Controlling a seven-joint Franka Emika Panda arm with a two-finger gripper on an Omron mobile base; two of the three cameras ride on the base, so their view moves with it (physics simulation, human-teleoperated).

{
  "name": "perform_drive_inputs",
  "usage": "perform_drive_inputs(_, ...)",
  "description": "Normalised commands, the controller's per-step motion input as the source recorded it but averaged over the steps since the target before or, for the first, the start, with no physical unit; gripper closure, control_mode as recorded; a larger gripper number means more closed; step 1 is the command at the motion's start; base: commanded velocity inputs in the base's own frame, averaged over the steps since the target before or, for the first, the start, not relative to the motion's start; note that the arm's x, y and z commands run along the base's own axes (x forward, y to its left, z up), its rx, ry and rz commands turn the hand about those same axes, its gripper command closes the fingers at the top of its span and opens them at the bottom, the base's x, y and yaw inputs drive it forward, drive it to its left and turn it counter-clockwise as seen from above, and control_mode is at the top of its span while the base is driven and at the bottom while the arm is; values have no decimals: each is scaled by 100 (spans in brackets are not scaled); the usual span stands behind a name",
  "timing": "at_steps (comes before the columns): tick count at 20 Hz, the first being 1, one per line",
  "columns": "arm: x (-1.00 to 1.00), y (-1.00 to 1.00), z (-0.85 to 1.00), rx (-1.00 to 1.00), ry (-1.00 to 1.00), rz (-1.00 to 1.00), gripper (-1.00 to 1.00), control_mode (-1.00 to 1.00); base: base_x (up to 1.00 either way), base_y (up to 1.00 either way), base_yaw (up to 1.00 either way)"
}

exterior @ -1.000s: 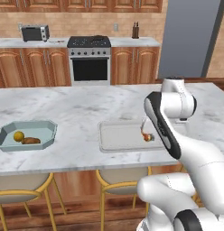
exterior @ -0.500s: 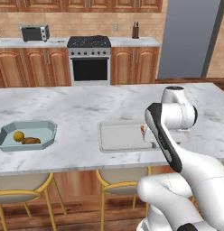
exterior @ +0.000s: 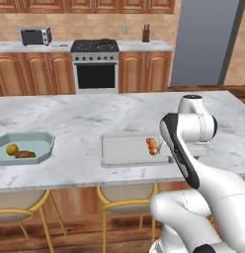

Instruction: Place the cold items (potato and lemon) from the fridge in one tupperware on the dining counter. Place the warm items (hot dog and kebab skewer) in the stove area in another tupperware.

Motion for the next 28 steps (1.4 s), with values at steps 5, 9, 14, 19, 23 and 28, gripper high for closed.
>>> perform_drive_inputs(5,0,0,0,0,0,0,-100,100,-56,-100,-3)
perform_drive_inputs(9,0,0,0,0,0,0,-100,100,-82,-100,-17)
perform_drive_inputs(14,0,0,0,0,0,0,-100,100,-92,-58,-32)
perform_drive_inputs(19,0,0,0,0,0,0,-100,100,-100,-2,-25)
perform_drive_inputs(23,0,0,0,0,0,0,-100,100,-89,31,-1)
perform_drive_inputs(28,0,0,0,0,0,0,-100,100,-58,-34,1)
